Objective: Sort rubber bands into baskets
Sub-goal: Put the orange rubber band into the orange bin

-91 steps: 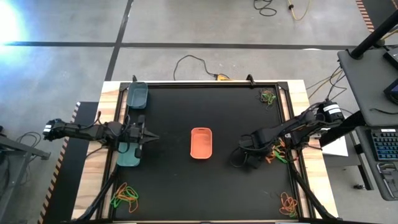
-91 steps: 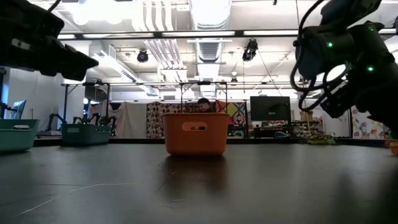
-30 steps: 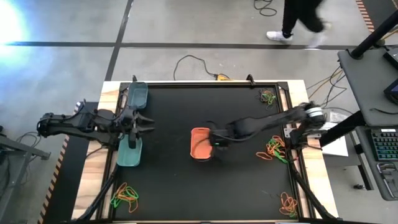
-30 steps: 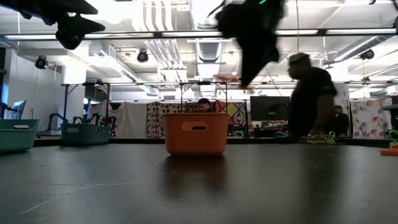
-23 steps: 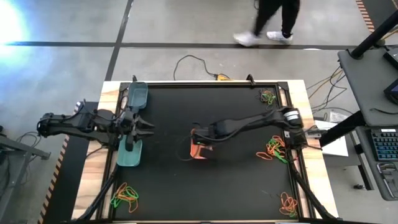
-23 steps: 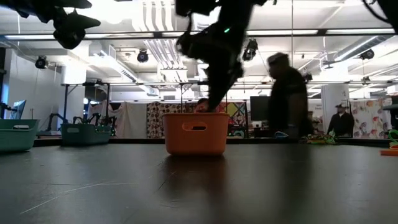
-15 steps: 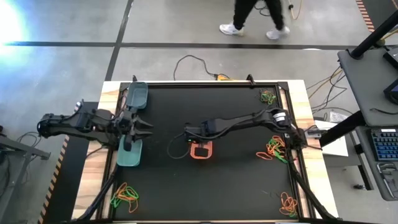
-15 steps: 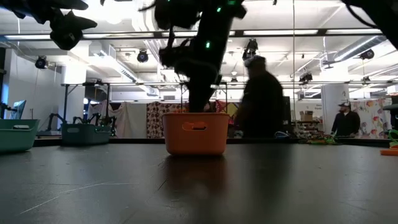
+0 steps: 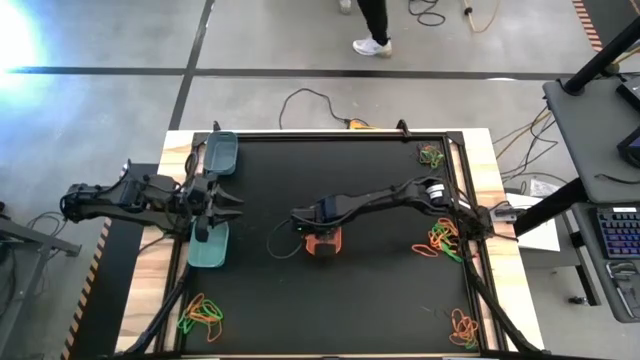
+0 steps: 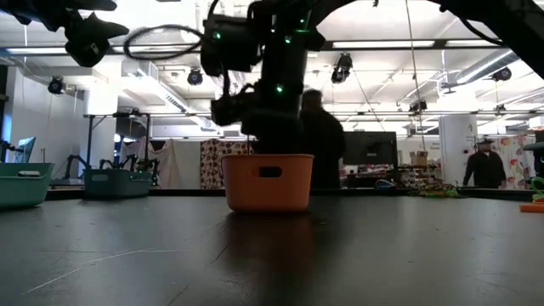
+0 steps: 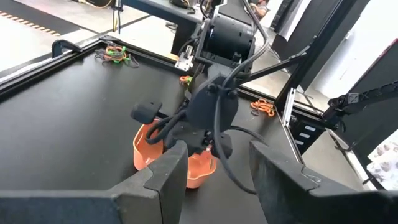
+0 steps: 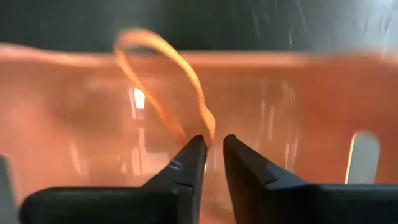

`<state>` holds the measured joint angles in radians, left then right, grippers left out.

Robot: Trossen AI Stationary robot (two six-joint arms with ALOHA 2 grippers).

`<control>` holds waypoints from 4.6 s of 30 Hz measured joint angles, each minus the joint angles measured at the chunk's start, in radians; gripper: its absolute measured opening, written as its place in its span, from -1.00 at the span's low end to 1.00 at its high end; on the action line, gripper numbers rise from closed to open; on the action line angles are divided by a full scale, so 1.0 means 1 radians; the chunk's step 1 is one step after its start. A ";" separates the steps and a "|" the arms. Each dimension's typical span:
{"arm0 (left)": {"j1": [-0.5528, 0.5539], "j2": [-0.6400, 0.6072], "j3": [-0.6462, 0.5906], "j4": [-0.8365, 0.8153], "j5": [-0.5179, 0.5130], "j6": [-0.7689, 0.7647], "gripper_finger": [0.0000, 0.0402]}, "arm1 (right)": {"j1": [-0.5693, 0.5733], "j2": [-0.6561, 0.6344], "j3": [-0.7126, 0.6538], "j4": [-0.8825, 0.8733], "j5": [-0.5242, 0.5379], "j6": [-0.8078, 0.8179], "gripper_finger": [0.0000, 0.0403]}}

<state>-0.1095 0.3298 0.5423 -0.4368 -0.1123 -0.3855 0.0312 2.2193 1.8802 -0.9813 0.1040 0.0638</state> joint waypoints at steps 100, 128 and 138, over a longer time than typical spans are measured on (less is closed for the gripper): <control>-0.003 -0.014 0.171 -0.173 0.017 0.037 -0.24 | 0.108 -0.605 -0.496 0.244 0.083 0.531 -0.96; -0.003 -0.029 0.157 -0.223 0.113 0.036 -0.24 | -0.026 0.010 0.009 0.030 0.042 0.385 -0.66; -0.003 -0.029 0.163 -0.201 0.070 0.037 -0.24 | -0.025 -0.126 0.017 -0.035 0.045 0.355 -0.23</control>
<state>-0.1123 0.3007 0.7053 -0.6376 -0.0428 -0.3485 0.0059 2.0928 1.8969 -1.0166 0.1489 0.4186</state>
